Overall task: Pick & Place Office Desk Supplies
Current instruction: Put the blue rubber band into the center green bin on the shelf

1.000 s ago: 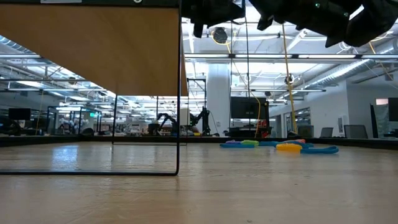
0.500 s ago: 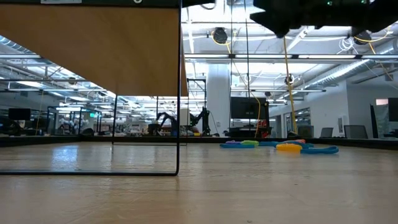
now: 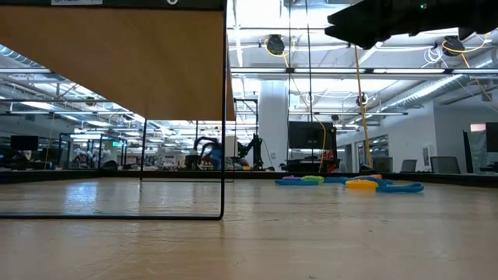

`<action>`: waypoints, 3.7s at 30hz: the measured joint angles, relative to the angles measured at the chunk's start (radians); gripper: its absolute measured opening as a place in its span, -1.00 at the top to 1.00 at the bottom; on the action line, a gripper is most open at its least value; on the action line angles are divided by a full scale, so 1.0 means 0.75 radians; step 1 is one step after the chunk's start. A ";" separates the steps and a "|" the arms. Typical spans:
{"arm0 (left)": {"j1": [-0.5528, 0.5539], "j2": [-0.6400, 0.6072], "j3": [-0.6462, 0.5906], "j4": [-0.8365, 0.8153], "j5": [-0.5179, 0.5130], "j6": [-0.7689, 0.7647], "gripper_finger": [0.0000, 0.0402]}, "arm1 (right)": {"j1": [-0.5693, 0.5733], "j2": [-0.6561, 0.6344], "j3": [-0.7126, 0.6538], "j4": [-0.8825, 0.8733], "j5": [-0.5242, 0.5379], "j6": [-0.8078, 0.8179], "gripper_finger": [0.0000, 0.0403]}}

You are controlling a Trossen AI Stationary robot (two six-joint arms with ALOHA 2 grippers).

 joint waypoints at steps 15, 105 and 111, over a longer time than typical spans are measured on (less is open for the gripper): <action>-0.005 -0.031 -0.046 0.009 0.002 -0.112 0.12 | -0.001 0.004 0.000 0.000 0.001 -0.012 -0.26; -0.004 -0.393 -0.045 0.019 -0.034 0.054 -0.41 | -1.007 1.090 0.598 -0.707 -0.371 0.158 1.00; -0.004 -0.393 -0.045 0.019 -0.034 0.054 -0.39 | -0.847 0.906 0.599 -0.672 -0.466 0.163 1.00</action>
